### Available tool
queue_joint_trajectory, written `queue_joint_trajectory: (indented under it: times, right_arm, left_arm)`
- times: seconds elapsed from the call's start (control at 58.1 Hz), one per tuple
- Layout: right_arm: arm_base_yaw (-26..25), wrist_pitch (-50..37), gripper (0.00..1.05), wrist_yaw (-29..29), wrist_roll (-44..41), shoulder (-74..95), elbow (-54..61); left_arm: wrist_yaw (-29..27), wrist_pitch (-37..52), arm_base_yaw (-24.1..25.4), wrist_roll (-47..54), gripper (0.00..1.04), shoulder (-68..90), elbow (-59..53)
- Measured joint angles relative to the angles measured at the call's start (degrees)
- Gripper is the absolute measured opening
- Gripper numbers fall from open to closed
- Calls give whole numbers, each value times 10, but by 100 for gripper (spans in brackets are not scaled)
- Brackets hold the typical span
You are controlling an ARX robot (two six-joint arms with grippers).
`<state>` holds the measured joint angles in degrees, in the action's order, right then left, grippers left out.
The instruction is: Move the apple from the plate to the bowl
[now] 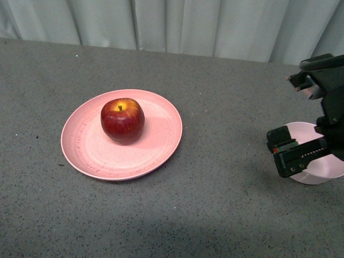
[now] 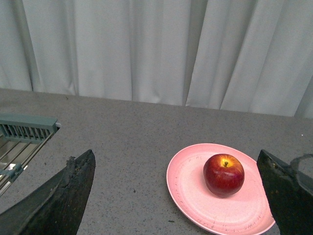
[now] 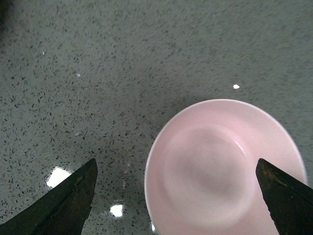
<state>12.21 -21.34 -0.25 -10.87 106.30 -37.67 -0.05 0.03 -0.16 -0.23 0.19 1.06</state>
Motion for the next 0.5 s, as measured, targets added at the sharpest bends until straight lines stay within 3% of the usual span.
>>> queue_joint_trajectory:
  times: [0.327, 0.499]
  right_arm:
    - [5, 71, 95, 22, -16, 87, -74]
    - [3, 77, 72, 26, -17, 101, -77]
  left_arm:
    - [0, 0, 0, 0, 98, 0, 0]
    - [0, 0, 0, 0, 98, 0, 0]
